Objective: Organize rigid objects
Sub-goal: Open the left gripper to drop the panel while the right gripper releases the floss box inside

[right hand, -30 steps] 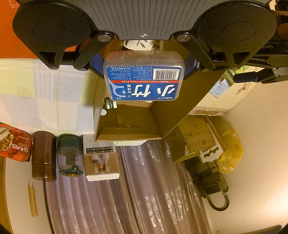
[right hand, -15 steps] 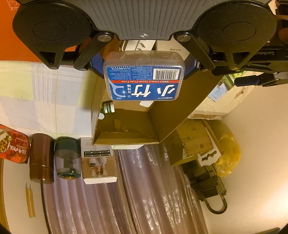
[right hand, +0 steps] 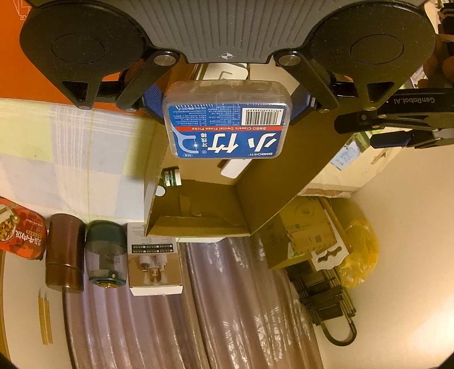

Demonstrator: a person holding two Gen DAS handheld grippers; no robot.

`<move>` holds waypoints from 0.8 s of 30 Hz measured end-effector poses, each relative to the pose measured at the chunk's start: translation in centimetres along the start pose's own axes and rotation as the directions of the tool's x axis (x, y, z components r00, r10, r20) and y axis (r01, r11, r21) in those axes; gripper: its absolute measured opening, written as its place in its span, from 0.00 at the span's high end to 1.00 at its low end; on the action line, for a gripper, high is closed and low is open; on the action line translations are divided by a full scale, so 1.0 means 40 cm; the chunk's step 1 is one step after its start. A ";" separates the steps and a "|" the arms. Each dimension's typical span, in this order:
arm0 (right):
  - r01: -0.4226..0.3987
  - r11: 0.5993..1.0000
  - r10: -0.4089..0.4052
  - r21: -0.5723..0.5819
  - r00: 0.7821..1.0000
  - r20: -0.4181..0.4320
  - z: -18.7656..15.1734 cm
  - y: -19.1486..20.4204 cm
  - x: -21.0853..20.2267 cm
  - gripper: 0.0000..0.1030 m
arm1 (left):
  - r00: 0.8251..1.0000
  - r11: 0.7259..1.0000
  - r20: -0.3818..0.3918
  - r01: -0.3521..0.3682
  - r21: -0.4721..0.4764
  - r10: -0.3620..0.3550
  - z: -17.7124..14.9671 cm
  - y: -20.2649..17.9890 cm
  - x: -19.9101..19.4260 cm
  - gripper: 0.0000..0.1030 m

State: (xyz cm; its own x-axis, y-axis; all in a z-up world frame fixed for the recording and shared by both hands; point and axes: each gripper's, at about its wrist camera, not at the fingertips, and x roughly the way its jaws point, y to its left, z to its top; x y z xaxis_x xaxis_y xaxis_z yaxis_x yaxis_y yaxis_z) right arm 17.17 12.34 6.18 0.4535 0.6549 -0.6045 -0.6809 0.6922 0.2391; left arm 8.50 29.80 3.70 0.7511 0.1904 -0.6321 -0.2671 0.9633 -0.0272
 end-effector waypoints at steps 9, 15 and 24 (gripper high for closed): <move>0.014 1.000 -0.014 -0.010 1.000 -0.004 -0.007 0.004 -0.001 0.18 | 1.000 1.000 0.000 -0.004 -0.007 0.004 0.002 0.001 0.003 0.19; -0.001 0.999 0.001 0.040 1.000 0.008 -0.002 -0.014 -0.007 0.11 | 1.000 1.000 0.004 -0.005 -0.022 0.005 0.001 0.000 0.001 0.20; 0.002 0.999 -0.003 0.054 1.000 0.017 -0.002 -0.016 -0.012 0.11 | 1.000 0.999 0.008 0.016 -0.031 -0.016 0.001 -0.010 -0.003 0.19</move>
State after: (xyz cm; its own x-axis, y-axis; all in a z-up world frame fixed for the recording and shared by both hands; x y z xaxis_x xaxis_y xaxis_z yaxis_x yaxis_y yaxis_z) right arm 17.37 11.56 6.25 0.4654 0.6577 -0.5923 -0.6476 0.7092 0.2786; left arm 8.53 29.40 3.81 0.7602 0.1766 -0.6252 -0.2736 0.9599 -0.0615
